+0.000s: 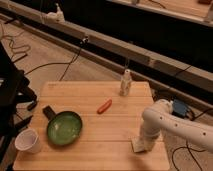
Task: Wipe the white sponge on the table
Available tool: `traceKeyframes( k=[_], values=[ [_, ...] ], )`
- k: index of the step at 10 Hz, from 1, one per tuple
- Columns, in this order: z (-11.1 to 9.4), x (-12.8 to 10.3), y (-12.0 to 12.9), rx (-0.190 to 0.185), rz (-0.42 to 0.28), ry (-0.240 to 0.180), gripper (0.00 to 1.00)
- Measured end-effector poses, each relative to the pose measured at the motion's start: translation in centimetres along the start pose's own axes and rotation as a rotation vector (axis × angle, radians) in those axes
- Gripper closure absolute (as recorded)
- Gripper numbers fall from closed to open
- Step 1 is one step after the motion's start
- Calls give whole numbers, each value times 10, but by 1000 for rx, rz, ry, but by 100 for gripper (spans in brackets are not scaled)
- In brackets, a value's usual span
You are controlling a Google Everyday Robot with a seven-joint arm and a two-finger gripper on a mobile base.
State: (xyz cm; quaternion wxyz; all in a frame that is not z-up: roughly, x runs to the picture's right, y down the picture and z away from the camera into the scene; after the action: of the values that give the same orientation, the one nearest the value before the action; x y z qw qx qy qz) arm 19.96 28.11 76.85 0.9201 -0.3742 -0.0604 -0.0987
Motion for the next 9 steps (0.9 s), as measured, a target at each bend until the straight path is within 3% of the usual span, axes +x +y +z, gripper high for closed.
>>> traceKeyframes(
  k=[2, 3, 5, 7, 9],
  values=[
    [4, -36, -5, 3, -61, -37, 100],
    [7, -57, 3, -4, -100, -64, 100],
    [12, -74, 25, -25, -143, -87, 100],
    [17, -68, 52, -54, -139, -88, 100],
    [20, -31, 79, -96, -64, -53, 100]
  ],
)
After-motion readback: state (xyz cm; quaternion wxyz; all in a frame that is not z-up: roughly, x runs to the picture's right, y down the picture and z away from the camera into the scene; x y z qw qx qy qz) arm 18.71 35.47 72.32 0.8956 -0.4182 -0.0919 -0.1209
